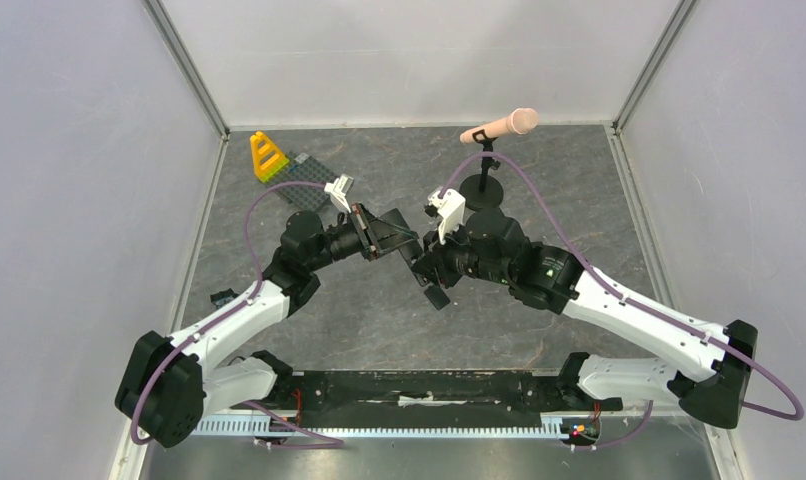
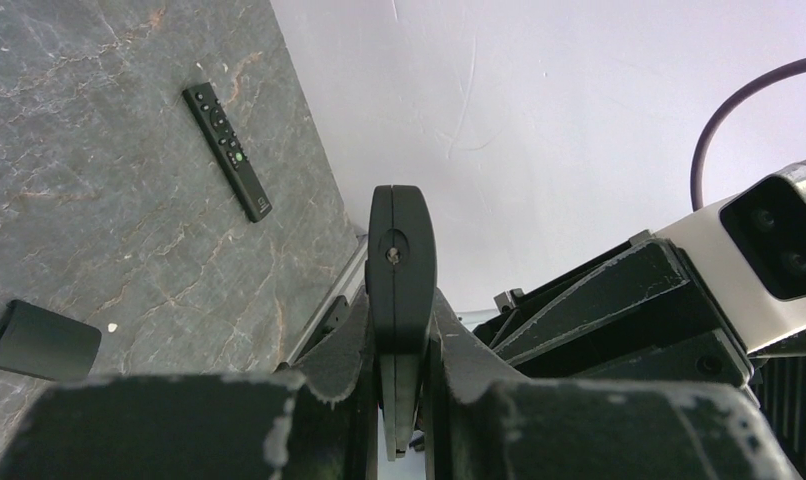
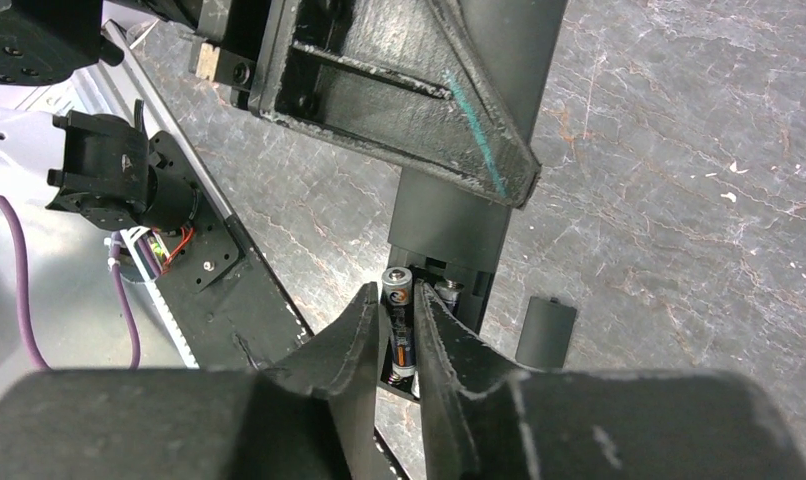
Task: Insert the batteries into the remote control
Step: Load the battery into the remote control, then pick up the battery cover at the center of the board.
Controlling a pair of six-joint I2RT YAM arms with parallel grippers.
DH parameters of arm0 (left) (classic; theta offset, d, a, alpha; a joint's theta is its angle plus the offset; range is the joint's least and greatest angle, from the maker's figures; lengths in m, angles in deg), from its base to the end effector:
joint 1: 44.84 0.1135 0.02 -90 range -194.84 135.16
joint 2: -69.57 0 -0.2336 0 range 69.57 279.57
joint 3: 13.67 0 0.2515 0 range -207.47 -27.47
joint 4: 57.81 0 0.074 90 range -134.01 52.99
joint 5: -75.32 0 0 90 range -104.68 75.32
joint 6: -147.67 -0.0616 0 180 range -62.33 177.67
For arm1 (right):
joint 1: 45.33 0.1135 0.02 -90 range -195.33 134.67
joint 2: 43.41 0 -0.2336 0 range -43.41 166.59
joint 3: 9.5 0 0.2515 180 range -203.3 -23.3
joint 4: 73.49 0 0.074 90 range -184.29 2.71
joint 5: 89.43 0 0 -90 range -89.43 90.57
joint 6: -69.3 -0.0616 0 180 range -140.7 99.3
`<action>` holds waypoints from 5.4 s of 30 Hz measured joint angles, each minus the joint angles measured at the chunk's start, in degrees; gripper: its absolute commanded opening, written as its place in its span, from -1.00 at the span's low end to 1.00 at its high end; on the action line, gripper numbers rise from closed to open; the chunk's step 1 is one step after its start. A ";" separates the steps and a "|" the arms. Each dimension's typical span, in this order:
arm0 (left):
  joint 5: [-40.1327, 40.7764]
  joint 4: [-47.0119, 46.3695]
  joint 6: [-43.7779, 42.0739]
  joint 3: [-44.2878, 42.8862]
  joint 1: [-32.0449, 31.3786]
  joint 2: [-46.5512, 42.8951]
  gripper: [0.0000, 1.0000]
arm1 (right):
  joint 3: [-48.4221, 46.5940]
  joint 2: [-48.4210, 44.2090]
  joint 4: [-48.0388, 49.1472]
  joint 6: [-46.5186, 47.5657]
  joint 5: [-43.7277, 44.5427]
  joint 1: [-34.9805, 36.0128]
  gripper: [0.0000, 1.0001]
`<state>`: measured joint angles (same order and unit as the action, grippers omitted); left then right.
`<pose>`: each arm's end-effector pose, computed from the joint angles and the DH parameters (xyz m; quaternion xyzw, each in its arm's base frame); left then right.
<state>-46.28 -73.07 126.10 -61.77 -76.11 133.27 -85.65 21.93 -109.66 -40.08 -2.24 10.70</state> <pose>0.2270 -0.1756 0.2545 -0.0355 0.7080 -0.6430 0.2898 0.1607 0.2439 0.3149 -0.2781 0.7979 0.3433 0.4102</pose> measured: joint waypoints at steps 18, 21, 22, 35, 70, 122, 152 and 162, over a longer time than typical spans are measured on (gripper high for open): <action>0.98 -1.49 0.76 0.00 0.00 -0.66 -0.96 | -3.48 -0.92 -3.43 -4.59 4.59 -0.07 0.80; 0.98 -1.53 0.76 0.00 0.00 -0.76 -0.96 | -3.50 -2.14 -4.24 -6.34 6.64 -0.48 0.96; 0.98 -1.53 0.76 0.00 0.00 -0.79 -0.96 | -3.50 -2.67 -4.55 -7.41 7.58 -0.61 0.96; 1.01 -1.40 0.72 -0.02 0.00 -1.25 -0.96 | -0.20 -10.05 -3.10 -33.46 9.75 -3.17 0.96; 1.09 -1.16 -0.17 -1.75 0.00 -0.37 -0.96 | 16.33 -8.22 12.98 -67.98 6.36 -3.19 0.33; 5.14 13.84 -2.86 -1.66 1.07 -7.74 -0.96 | 22.32 -17.20 19.37 -53.51 5.90 -5.35 0.88; 21.64 52.33 -14.10 -2.84 5.81 -22.93 -0.96 | 14.93 17.99 -4.44 -0.39 13.11 -1.11 0.71; 21.59 52.54 -14.10 -2.84 5.92 -22.29 -0.96 | 8.72 26.75 -3.98 2.71 13.27 -1.11 0.59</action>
<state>-24.68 -20.53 112.00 -64.61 -70.19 110.97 -76.93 48.68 -113.64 -37.37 11.03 9.59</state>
